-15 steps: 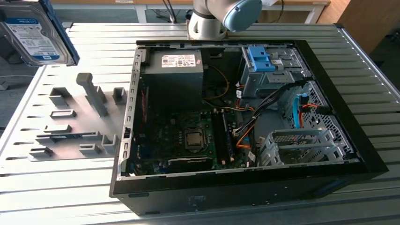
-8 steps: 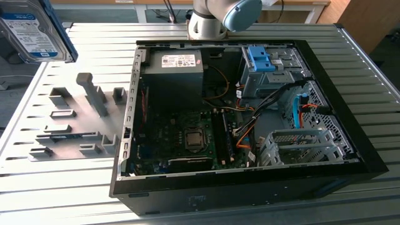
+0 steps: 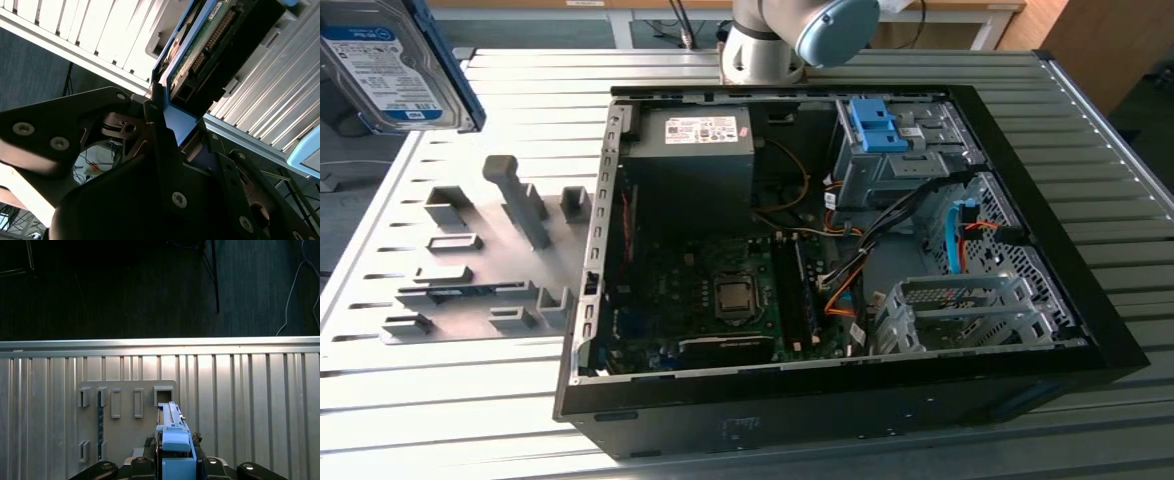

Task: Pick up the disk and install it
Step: 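Pick up the disk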

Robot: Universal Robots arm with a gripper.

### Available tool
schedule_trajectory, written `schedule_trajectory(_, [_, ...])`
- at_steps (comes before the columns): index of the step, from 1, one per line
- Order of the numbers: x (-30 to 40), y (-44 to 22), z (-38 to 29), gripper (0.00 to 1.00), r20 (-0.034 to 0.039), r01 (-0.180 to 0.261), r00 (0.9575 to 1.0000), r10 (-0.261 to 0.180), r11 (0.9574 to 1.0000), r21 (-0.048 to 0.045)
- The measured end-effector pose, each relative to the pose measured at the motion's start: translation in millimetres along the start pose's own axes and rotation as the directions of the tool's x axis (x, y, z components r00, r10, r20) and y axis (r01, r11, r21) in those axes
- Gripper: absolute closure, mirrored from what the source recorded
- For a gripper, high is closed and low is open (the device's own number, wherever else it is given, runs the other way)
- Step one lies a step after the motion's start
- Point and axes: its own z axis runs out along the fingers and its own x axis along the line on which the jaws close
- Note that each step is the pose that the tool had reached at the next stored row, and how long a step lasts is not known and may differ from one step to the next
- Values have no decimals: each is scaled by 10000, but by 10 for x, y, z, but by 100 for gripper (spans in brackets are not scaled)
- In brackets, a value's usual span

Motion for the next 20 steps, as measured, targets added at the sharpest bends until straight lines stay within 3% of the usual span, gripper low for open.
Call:
schedule_trajectory(9, [0, 0, -28, 63, -1, 0, 10000, 0, 10000, 0])
schedule_trajectory(20, [-4, 5, -210, 63, 0, 0, 10000, 0, 10000, 1])
